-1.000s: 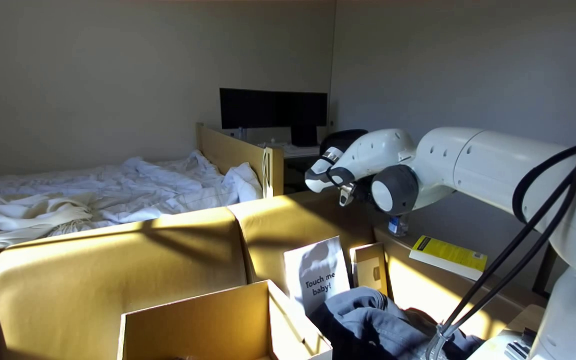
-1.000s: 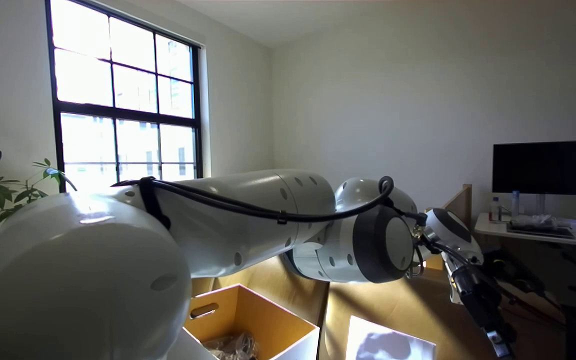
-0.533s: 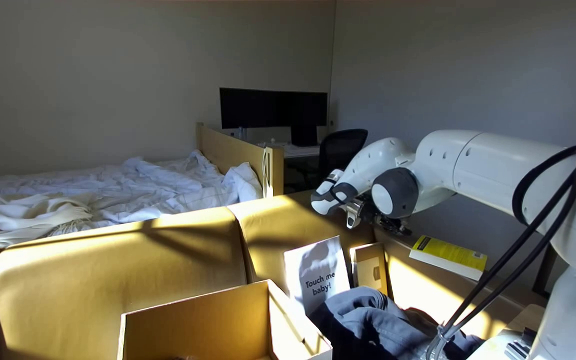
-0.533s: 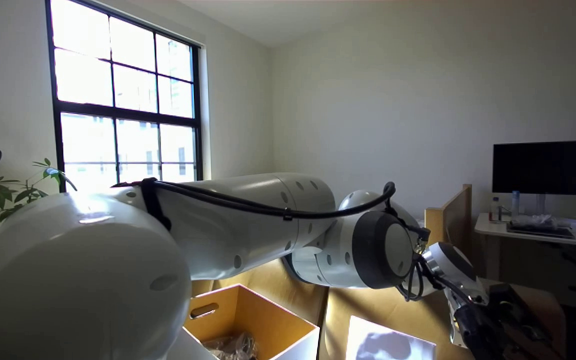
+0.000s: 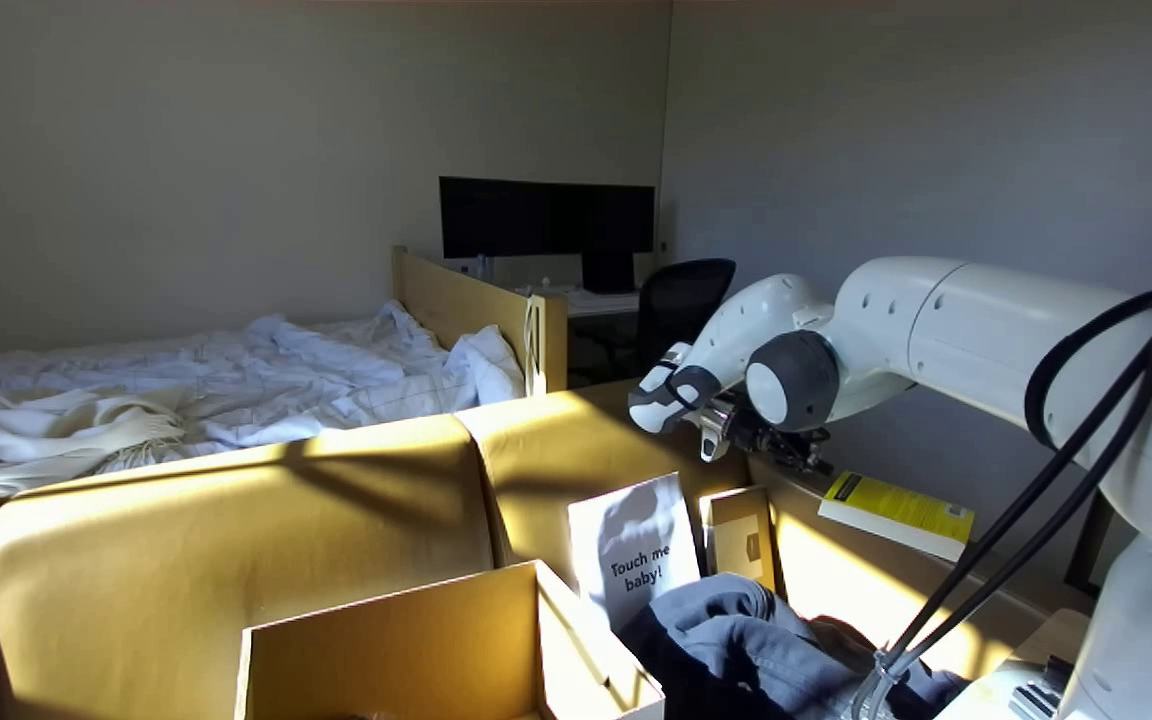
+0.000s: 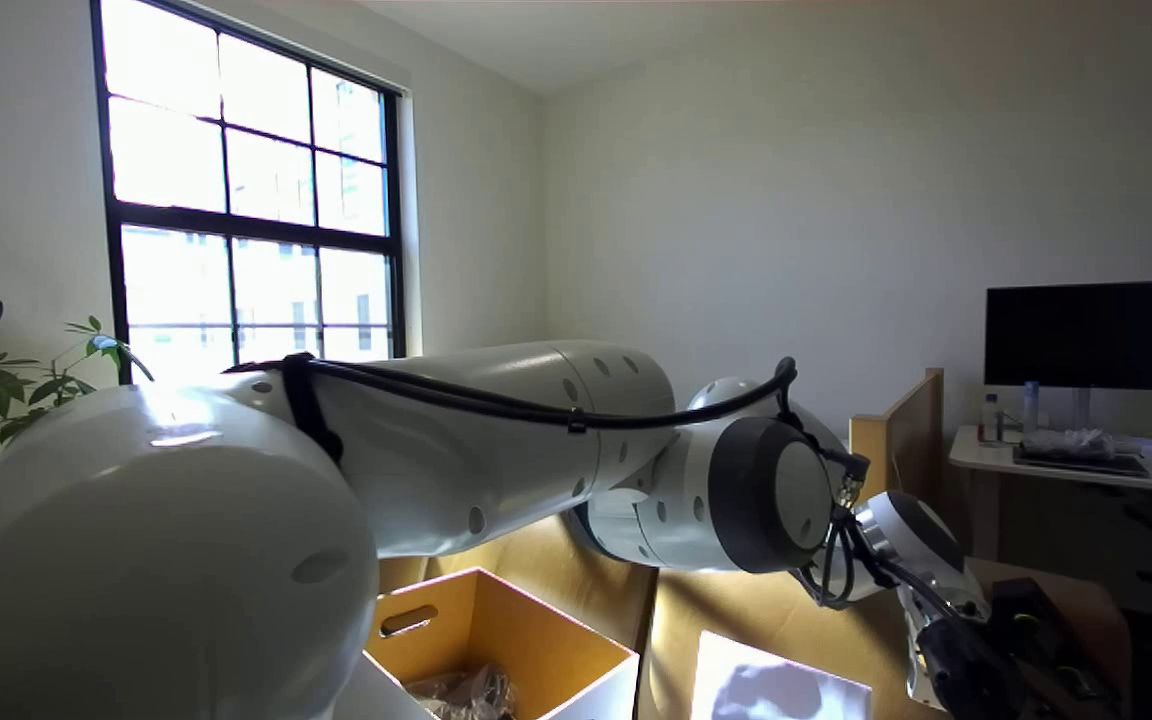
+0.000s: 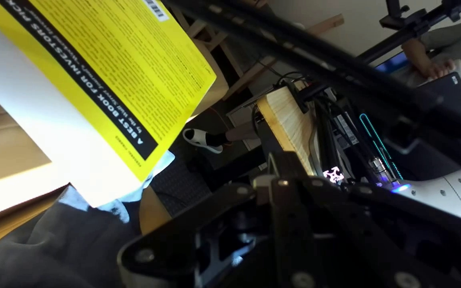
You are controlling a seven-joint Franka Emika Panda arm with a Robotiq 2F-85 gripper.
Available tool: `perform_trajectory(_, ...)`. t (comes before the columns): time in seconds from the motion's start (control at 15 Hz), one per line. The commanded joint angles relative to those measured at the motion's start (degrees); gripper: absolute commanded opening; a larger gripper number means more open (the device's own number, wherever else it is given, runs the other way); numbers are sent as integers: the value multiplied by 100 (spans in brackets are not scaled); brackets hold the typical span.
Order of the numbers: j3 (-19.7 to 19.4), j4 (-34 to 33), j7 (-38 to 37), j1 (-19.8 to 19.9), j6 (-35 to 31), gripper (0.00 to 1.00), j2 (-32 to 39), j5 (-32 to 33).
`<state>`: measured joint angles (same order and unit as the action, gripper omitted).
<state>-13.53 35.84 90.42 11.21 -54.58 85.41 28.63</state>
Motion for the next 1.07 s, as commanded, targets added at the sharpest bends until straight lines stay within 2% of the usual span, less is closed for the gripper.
perform_trajectory(0.0, 23, 847, 580, -269, -291, 0, -213, 398)
perform_trajectory(0.53, 306, 2665, 1778, -375, -1271, 0, -1265, 613)
perform_trajectory(1.0, 762, 4276, 2470, -513, -2327, 0, -2432, 1603)
